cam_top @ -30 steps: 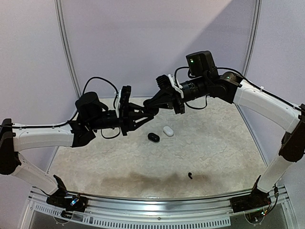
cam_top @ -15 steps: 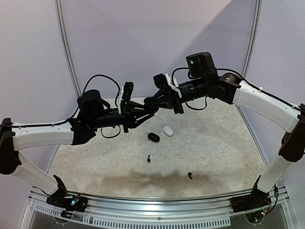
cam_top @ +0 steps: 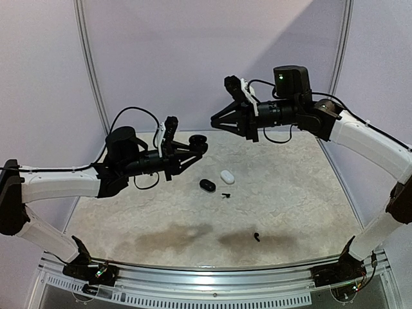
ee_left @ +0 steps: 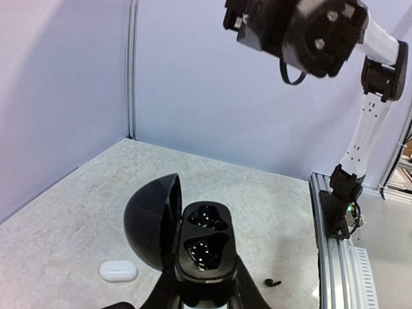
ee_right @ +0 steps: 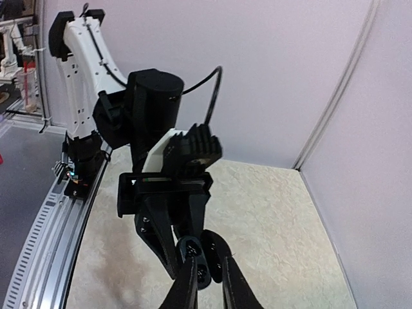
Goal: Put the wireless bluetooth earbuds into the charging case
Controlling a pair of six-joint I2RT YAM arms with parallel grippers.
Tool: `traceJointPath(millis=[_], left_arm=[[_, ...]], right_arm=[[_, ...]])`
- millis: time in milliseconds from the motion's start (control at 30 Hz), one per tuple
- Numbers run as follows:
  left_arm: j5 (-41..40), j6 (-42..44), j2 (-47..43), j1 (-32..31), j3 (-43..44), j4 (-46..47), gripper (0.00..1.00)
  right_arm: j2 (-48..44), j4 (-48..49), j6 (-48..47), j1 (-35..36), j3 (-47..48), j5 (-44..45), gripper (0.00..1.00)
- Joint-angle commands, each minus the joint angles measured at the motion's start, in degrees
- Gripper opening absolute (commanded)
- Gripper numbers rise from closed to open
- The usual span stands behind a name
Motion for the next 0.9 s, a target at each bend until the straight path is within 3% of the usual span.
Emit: traceJointPath(millis=[0, 167, 333, 533, 633, 867], left_arm=[[-2.73, 1.58, -2.61, 1.25, -3.61, -0.22, 0.00], [-5.02, 2.39, -4.88, 1.26, -8.29, 1.62, 0.00], [-6.72, 2.41, -7.36, 1.10, -12.27, 3.01, 0.00], [-7.40, 3.33, -9.20, 0.15, -16.36, 4.70, 0.00], [-7.73, 3.45, -9.24, -0.39, -17.02, 5.28, 0.00], [-7.90, 3.95, -9.94, -1.07, -17.85, 5.39, 0.00]], right_arm=[[-2.62, 0.18, 11.26, -2.80, -2.51, 6.87, 0.16], [-1.11, -8.70, 18.61, -3.98, -2.51, 23.32, 0.22], [2.91, -21.13, 27.69, -3.97, -3.79, 32.89, 0.30], [6.70, -33.52, 38.95, -3.17, -9.88, 35.07, 0.46], [9.47, -36.79, 42.93, -0.11, -11.28, 33.84, 0.60], [19.36, -43.28, 49.17, 3.90, -11.27, 34.02, 0.62]])
